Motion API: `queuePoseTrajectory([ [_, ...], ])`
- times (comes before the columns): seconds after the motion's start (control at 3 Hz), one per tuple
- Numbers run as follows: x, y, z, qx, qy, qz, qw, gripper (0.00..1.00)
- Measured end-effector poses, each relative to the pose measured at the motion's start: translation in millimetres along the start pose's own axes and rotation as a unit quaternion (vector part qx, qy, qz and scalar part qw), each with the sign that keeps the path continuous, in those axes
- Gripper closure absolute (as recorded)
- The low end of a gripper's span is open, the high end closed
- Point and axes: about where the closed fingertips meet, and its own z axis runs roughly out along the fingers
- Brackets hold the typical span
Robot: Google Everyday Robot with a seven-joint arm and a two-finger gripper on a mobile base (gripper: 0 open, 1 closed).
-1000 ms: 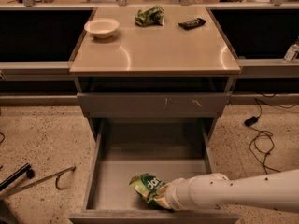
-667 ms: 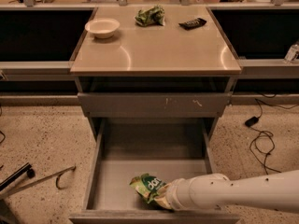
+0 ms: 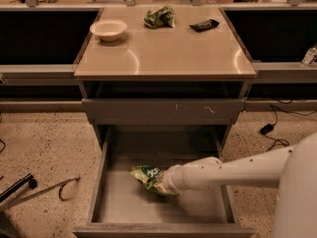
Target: Place green rice chip bag into middle drawer
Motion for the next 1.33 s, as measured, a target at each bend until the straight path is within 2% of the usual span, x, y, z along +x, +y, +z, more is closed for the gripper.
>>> queuePoseTrajectory([
  [0.33,-12,-25,24,0.01,0.018,-0.009,0.9998,1.0],
  [0.67,16,-23,52,-0.009,0.047,0.019,0.9987,1.0],
  [1.0,15,-23,50,-0.009,0.047,0.019,0.9987,0.82],
  [1.33,15,-23,50,-0.009,0.047,0.019,0.9987,0.59],
])
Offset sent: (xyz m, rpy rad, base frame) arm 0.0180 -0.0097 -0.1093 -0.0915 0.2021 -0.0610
